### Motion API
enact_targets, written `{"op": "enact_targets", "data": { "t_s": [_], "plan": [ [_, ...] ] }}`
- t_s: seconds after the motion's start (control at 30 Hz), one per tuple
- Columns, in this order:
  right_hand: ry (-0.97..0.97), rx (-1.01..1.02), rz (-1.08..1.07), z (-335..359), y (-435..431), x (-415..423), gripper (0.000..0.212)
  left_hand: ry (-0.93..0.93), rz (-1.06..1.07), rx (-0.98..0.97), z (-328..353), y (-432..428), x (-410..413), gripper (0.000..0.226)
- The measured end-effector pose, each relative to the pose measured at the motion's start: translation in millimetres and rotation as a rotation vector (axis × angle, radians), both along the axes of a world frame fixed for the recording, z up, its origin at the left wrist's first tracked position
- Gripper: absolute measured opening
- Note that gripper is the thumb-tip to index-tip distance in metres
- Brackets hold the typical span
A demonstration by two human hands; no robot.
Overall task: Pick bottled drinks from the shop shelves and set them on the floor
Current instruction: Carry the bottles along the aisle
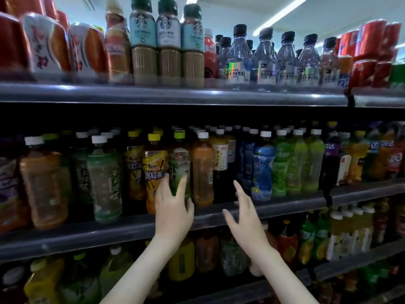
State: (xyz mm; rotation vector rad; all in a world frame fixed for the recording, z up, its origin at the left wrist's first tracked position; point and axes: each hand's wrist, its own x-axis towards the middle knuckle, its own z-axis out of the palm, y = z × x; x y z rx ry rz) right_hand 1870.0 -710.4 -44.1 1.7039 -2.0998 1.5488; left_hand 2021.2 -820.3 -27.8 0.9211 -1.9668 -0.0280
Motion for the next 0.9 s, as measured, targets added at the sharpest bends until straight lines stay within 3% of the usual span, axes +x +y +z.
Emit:
{"op": "enact_targets", "data": {
  "t_s": [0.13, 0.37, 0.67, 0.9],
  "plan": [
    [-0.048, -0.036, 0.08, 24, -43, -3, 0.092, 0.028, 0.192, -0.024, 18, -19, -6, 0.085],
    [-0.139, 0.029, 0.132, 47, -105, -5, 0.105, 0.173, 0.182, 0.075, 32, -37, 3, 0.107],
    [-0.132, 0.08, 0.213, 45, -119, -32, 0.097, 0.226, 0.119, 0.139, 32, -33, 8, 0.105],
    [-0.155, 0.141, 0.232, 48, -113, -28, 0.092, 0.148, 0.123, 0.17, 38, -36, 12, 0.105]
  ]
}}
